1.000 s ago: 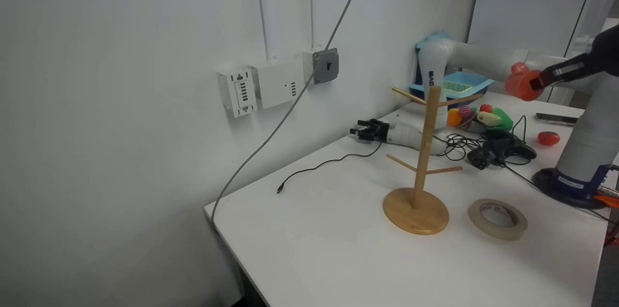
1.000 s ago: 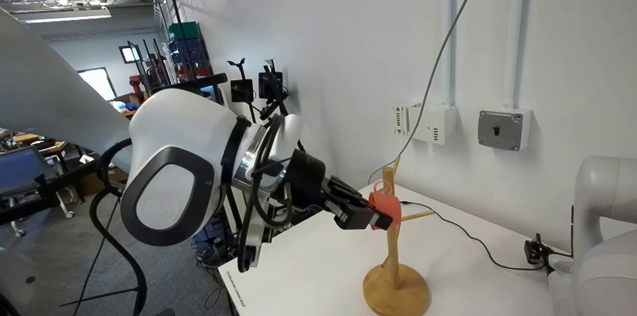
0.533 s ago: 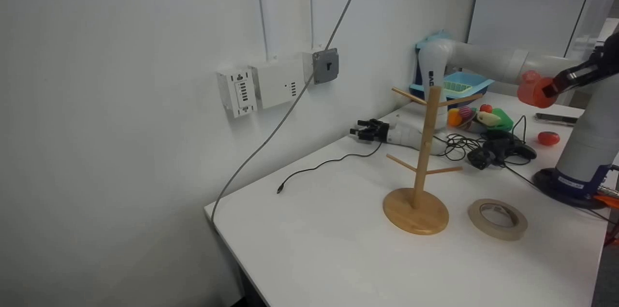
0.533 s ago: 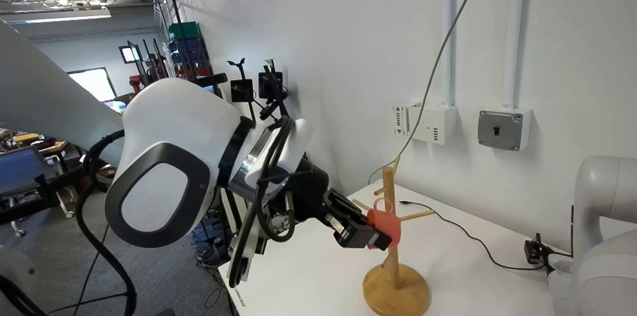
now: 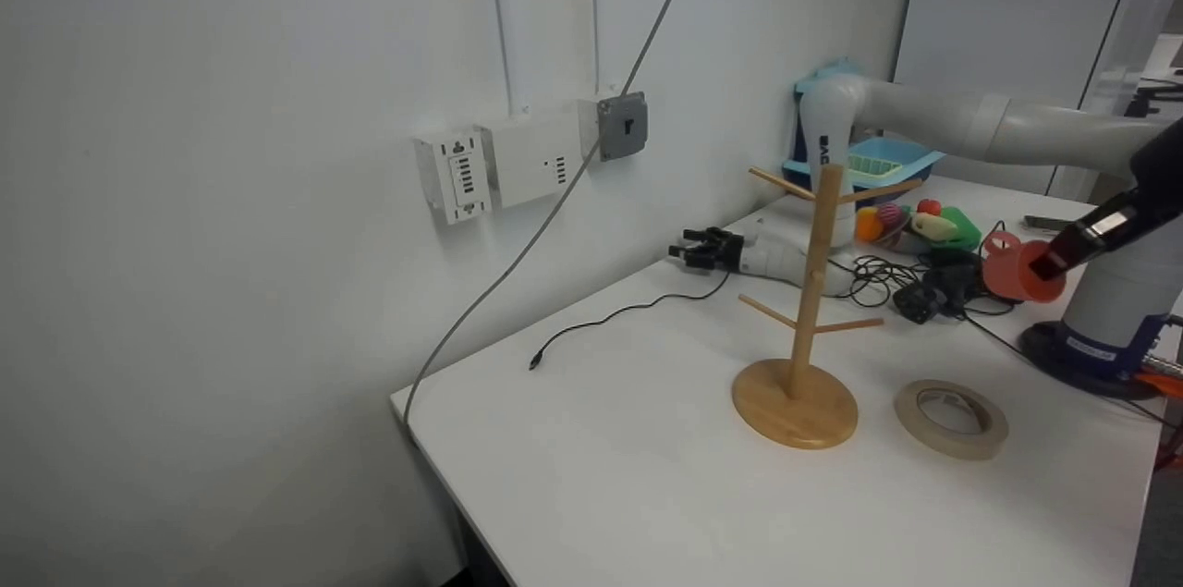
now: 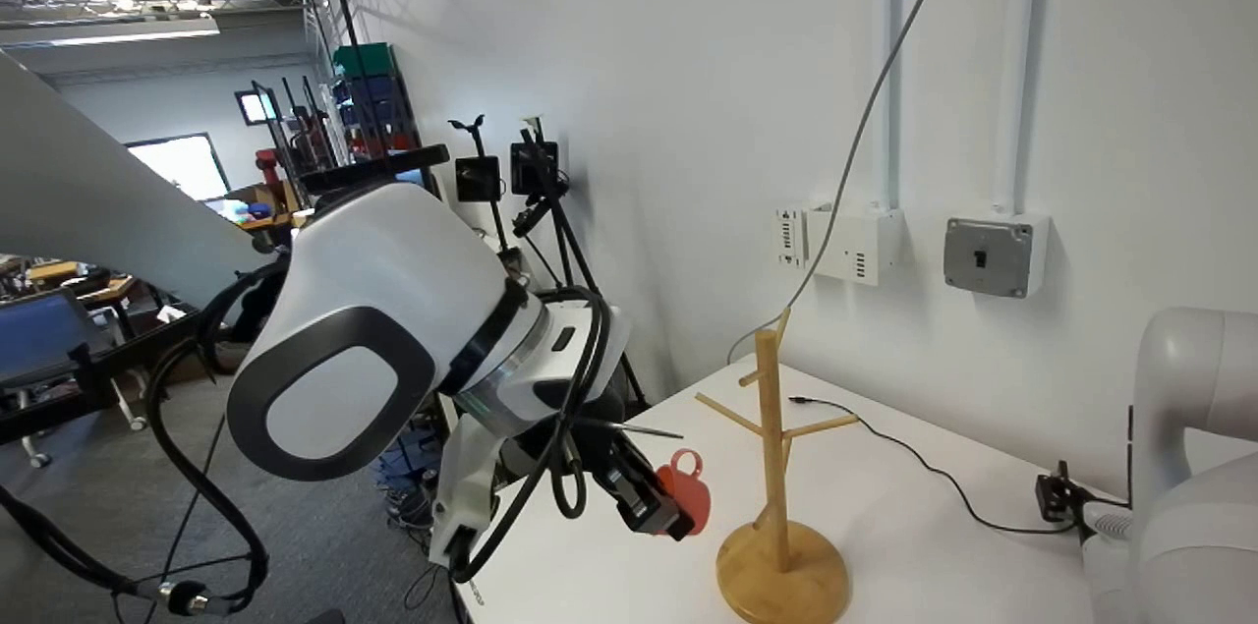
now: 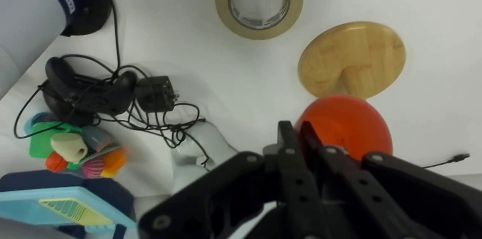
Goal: Take the cup off the stand and place it on the table
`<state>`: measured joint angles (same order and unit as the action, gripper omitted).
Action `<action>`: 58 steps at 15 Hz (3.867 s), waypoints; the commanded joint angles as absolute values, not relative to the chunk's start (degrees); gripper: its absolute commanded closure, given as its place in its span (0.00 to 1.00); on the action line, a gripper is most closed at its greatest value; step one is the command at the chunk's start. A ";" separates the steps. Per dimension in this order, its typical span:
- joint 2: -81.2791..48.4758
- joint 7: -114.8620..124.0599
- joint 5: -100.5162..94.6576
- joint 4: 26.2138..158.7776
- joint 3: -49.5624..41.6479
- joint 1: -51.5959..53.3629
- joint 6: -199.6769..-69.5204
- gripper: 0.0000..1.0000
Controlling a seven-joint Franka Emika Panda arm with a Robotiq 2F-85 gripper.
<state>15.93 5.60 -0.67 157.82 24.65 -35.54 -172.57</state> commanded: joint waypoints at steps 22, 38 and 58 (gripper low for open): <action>5.59 4.72 5.88 153.88 0.58 -1.70 -157.08 0.98; -13.80 17.60 4.72 142.08 0.84 0.96 -159.02 0.98; -21.79 17.80 14.34 136.58 3.21 0.76 -156.20 0.98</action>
